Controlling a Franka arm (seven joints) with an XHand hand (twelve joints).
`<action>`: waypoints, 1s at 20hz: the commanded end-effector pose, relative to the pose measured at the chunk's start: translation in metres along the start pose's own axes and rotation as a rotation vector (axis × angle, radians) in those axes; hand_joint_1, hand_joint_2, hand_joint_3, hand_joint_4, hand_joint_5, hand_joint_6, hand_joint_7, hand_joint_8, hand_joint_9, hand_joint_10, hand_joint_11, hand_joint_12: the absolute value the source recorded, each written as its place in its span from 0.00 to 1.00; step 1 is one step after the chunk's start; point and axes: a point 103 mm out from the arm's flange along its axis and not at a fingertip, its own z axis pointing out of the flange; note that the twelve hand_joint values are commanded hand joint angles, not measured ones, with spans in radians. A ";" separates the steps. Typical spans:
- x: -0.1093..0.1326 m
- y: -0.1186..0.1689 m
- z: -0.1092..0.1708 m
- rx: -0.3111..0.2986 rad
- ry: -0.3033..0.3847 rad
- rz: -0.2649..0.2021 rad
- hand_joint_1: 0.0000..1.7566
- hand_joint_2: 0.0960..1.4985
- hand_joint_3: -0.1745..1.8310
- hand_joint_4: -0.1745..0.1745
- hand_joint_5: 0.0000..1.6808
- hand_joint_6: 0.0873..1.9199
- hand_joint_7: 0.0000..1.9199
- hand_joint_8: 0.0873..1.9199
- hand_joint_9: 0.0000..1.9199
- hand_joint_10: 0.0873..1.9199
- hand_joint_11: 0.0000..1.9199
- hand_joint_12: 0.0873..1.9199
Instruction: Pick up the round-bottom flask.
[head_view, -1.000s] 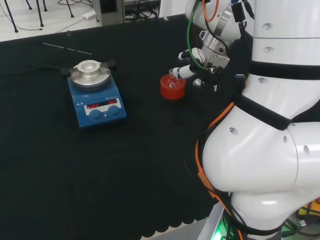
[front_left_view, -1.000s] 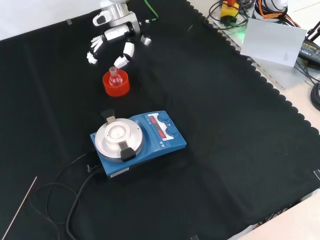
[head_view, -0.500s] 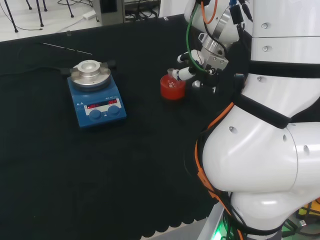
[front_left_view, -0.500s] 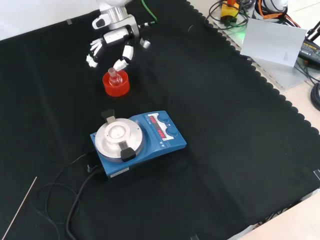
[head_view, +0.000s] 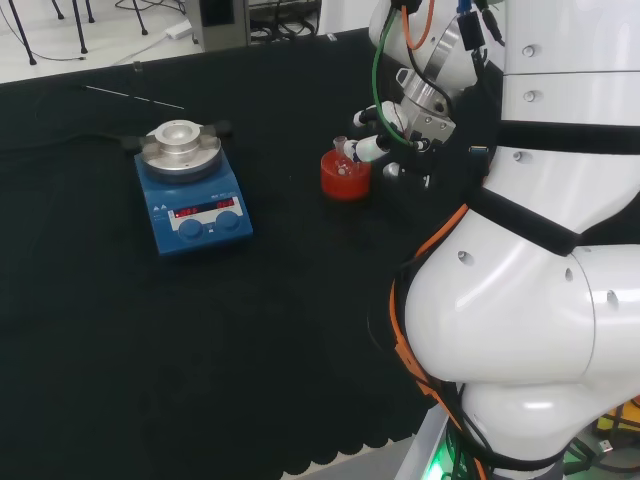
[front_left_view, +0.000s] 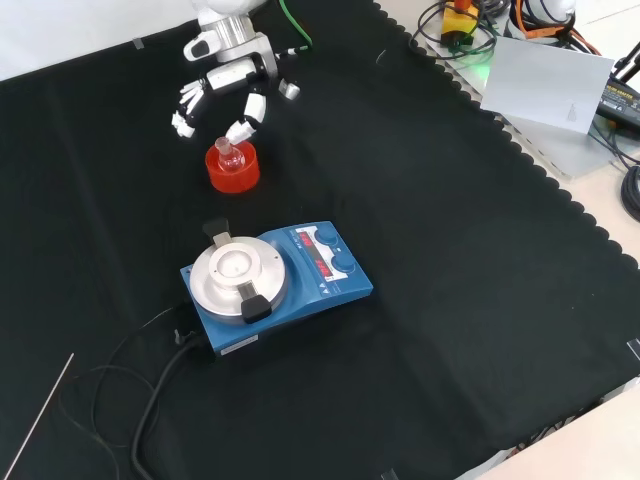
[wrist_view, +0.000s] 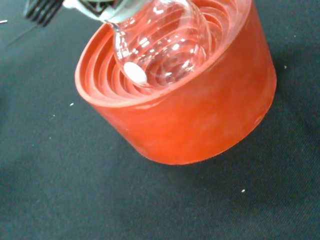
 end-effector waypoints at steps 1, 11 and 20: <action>0.002 -0.005 -0.002 0.009 0.004 -0.011 0.51 0.37 0.48 0.43 0.33 0.00 0.10 0.27 0.20 0.29 0.01 0.70; 0.011 -0.011 0.005 0.027 -0.002 -0.026 0.51 0.37 0.48 0.43 0.33 0.00 0.10 0.27 0.20 0.29 0.01 0.70; 0.018 -0.002 0.012 0.018 -0.004 -0.024 0.51 0.37 0.48 0.43 0.41 0.03 0.10 0.26 0.20 0.28 0.01 0.69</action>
